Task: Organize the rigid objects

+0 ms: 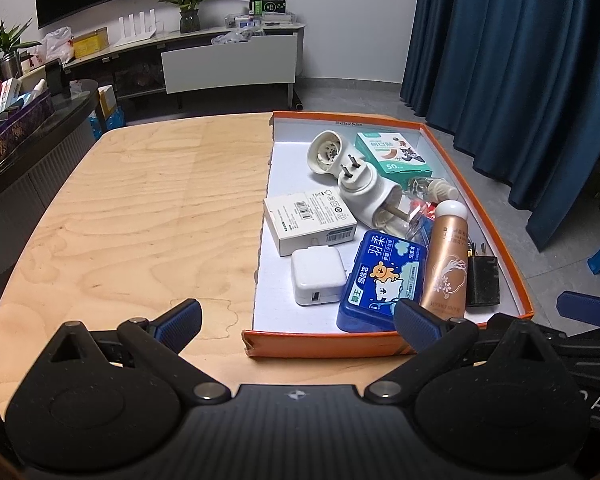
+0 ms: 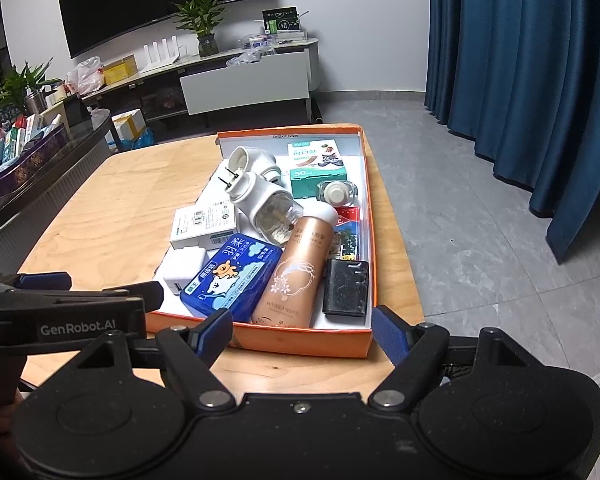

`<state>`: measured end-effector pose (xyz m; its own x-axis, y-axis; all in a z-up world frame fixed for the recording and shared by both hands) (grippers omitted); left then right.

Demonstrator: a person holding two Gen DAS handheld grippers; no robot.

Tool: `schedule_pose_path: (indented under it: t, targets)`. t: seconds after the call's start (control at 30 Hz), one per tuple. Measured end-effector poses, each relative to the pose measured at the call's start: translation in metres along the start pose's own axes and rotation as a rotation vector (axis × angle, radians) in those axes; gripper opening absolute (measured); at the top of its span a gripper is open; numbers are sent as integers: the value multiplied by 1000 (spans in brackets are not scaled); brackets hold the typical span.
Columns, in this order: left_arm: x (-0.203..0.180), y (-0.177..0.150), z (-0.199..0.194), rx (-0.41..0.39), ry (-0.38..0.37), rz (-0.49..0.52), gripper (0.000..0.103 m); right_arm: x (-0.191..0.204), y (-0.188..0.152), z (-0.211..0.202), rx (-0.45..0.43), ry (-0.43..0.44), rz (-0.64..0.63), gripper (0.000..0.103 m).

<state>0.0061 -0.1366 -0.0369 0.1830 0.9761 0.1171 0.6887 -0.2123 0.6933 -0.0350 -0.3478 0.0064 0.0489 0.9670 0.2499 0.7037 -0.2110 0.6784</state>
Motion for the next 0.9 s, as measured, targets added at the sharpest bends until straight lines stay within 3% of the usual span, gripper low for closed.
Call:
schedule_pose_path:
  t: [0.9]
  targets:
    - [2, 2, 1, -9, 1, 4, 103, 2, 0, 1, 3, -4, -2, 90]
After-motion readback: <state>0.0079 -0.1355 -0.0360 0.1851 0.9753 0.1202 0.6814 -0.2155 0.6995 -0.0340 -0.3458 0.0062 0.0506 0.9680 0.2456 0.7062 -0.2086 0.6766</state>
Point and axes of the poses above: each gripper's, at about its wrist camera, not at the fingertips, and z roughly the way its jaws point, x to its left, y to its top, the point moved 4 cm from there along z, roughly the way its jaws point, and after that the axes turned 12 degrees about z, right-handed, at the moved point
